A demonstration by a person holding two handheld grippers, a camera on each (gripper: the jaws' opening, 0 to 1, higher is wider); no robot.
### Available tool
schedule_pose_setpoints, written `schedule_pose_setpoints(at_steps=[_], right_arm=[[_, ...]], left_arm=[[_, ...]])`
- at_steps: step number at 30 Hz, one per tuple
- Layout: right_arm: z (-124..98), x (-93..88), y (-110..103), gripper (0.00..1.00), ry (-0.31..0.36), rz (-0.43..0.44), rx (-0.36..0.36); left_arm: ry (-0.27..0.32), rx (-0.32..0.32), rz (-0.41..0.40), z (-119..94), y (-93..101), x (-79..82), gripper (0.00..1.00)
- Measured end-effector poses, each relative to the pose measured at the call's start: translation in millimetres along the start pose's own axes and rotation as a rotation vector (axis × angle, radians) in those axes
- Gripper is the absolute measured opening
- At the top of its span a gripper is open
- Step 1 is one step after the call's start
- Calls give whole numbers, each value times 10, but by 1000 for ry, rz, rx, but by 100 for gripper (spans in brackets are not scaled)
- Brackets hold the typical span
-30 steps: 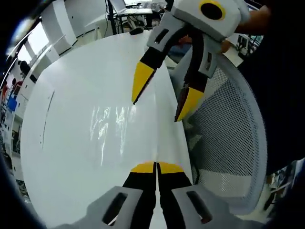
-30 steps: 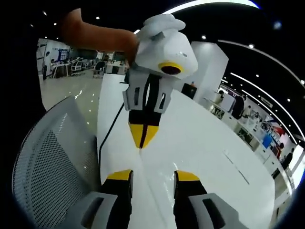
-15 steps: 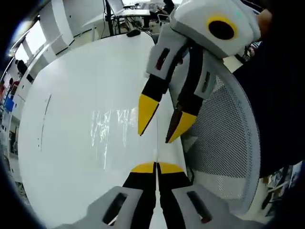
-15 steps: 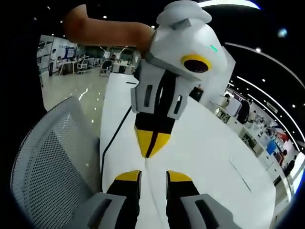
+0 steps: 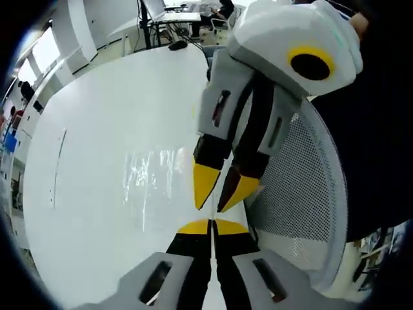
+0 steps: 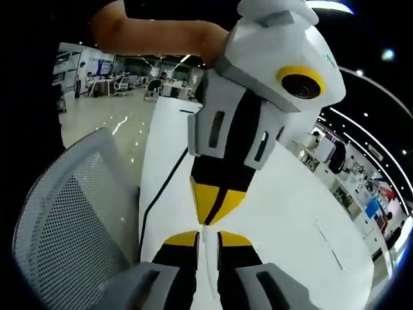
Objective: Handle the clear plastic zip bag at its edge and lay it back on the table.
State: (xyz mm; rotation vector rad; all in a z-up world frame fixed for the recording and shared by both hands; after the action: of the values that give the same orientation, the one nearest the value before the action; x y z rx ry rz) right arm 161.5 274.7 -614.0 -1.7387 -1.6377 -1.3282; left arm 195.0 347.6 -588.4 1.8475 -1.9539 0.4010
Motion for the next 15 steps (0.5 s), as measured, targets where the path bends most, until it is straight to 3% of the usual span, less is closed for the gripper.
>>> schedule_pose_setpoints(at_steps=[15], right_arm=[[44, 12, 11, 0, -12, -30, 34]], left_arm=[[34, 16, 3, -23, 3, 1, 0]])
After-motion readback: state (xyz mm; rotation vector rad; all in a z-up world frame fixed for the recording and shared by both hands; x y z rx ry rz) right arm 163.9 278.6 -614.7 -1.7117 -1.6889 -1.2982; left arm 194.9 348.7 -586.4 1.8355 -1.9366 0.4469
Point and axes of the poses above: the point that each gripper's makers call its tool centre point, and the gripper's own axes: z roughly forward along the fingers, y roughly to its right, x roughly out of its top, the point moved 7 cm from there along -z, roughly backward along the fingers, and after that the axes turned 6 degrees about y, right-handed, at the moved point
